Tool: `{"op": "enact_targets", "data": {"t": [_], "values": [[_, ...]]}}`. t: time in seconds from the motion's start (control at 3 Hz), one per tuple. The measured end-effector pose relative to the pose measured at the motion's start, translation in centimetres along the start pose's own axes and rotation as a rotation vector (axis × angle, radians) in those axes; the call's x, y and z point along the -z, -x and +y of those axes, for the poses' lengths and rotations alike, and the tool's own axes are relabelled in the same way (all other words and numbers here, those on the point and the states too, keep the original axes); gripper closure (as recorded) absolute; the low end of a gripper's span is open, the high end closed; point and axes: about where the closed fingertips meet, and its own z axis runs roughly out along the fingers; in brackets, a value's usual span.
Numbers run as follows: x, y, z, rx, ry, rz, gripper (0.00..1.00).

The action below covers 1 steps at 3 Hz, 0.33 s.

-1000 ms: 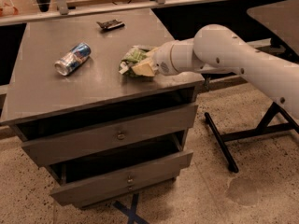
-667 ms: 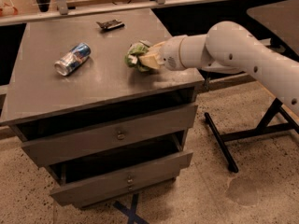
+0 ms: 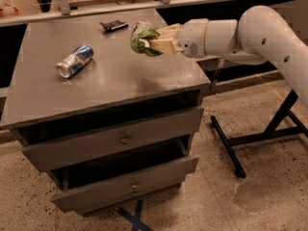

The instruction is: Pick green jalapeno chip bag

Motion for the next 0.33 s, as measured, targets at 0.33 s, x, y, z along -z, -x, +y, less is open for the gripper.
{"op": "enact_targets", "data": {"t": [0.33], "values": [[-0.04,-0.01,0.0,0.0,0.0,0.0,1.0]]}}
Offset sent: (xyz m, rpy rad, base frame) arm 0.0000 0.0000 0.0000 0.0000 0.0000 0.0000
